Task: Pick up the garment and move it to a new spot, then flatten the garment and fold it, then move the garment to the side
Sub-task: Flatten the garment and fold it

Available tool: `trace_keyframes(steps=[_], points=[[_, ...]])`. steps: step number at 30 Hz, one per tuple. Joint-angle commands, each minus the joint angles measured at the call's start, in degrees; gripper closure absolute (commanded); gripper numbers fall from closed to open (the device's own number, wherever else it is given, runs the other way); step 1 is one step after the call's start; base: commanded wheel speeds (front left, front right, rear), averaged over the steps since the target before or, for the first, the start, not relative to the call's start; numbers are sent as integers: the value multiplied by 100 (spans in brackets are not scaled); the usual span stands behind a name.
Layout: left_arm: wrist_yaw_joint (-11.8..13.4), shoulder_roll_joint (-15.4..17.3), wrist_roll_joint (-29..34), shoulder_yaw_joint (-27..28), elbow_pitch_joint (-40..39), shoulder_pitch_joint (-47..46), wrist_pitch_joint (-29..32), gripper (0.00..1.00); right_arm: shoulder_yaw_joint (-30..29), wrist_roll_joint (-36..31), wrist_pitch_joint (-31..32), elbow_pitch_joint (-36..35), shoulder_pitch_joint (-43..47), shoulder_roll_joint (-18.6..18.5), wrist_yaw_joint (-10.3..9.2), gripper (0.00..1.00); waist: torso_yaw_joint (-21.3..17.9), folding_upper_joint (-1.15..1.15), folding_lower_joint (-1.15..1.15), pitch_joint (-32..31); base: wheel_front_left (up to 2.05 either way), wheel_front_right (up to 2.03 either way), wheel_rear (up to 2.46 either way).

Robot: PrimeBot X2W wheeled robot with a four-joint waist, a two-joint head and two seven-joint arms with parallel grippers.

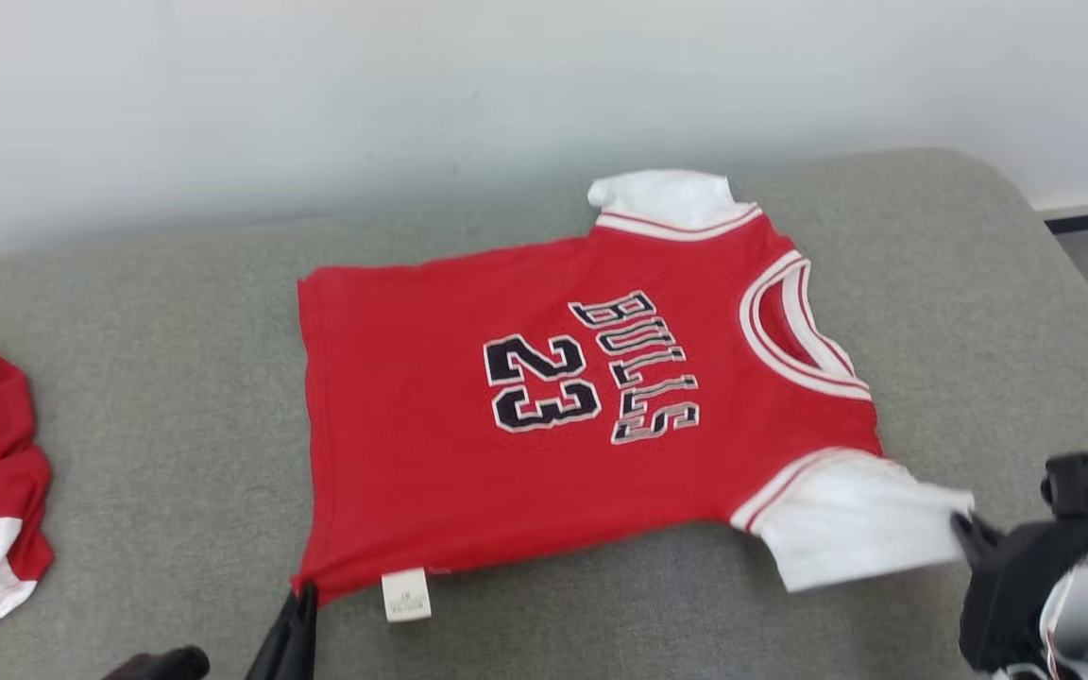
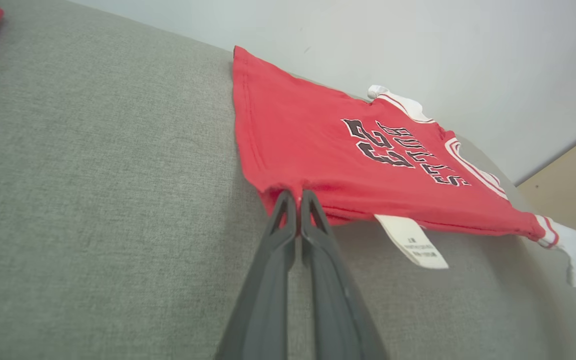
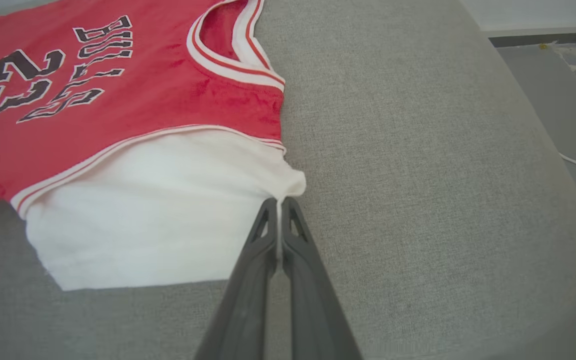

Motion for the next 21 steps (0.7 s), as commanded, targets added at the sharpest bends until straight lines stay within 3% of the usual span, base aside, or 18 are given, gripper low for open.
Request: trace_keyframes(steps=[1, 13, 21], points=[[69, 84, 78, -35, -22, 147, 79, 100, -77, -75, 209, -119, 254, 52, -14, 100, 56, 2, 1, -178, 0, 0, 0], [387, 443, 370, -376, -118, 686, 982, 100, -201, -97, 1535, -855, 1174, 154, -14, 100, 40, 2, 1, -233, 0, 0, 0], [409, 276, 218, -420, -290, 358, 1094, 100, -236, -31, 1388, -1221, 856, 100, -14, 100, 108, 2, 1, -14, 0, 0, 0]])
